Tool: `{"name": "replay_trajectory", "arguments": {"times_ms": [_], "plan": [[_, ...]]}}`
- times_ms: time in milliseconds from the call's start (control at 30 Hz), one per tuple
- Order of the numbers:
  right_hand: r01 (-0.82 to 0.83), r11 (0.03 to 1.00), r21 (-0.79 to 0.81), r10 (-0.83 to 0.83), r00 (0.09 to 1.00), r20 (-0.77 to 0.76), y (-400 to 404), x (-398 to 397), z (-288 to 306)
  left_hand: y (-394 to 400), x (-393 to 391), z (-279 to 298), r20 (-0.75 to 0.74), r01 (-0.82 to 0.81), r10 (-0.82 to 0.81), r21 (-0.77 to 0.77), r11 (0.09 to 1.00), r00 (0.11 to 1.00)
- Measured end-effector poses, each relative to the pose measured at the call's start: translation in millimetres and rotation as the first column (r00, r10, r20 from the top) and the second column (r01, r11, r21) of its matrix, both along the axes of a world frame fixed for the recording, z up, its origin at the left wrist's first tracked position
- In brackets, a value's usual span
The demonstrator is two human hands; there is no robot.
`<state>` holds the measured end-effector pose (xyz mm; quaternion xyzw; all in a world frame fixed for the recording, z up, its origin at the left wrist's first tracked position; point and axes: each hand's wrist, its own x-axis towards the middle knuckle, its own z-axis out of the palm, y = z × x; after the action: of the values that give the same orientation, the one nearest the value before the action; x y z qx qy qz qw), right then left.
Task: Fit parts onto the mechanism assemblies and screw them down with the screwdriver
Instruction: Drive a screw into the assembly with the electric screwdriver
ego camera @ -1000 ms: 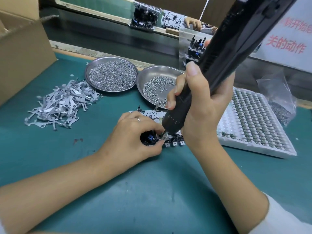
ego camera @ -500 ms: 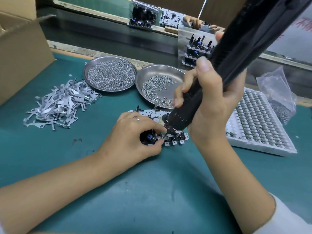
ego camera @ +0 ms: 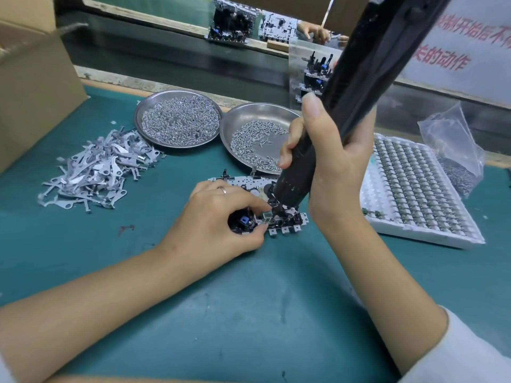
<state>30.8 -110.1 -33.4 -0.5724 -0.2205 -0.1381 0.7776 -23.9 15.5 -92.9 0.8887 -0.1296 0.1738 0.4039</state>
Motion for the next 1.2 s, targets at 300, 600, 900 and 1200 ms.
{"name": "replay_trajectory", "arguments": {"times_ms": [300,600,900,1200], "plan": [[0.48,0.819,-0.315,-0.393,0.869,0.301,-34,-29,-50,6,7,7,0.103,-0.098,0.124,-0.222,0.97,0.987],[0.438,0.021,-0.899,0.277,0.861,0.427,-14,-53,-56,26,25,4,0.163,-0.25,0.319,-0.341,0.906,0.933],[0.449,-0.03,-0.893,0.258,0.867,0.427,-89,-126,-51,29,21,-2,0.194,-0.197,0.265,-0.311,0.93,0.944],[0.485,-0.327,-0.811,-0.263,0.777,0.572,-218,-133,-53,27,20,-4,0.193,-0.179,0.232,-0.257,0.95,0.953]]}}
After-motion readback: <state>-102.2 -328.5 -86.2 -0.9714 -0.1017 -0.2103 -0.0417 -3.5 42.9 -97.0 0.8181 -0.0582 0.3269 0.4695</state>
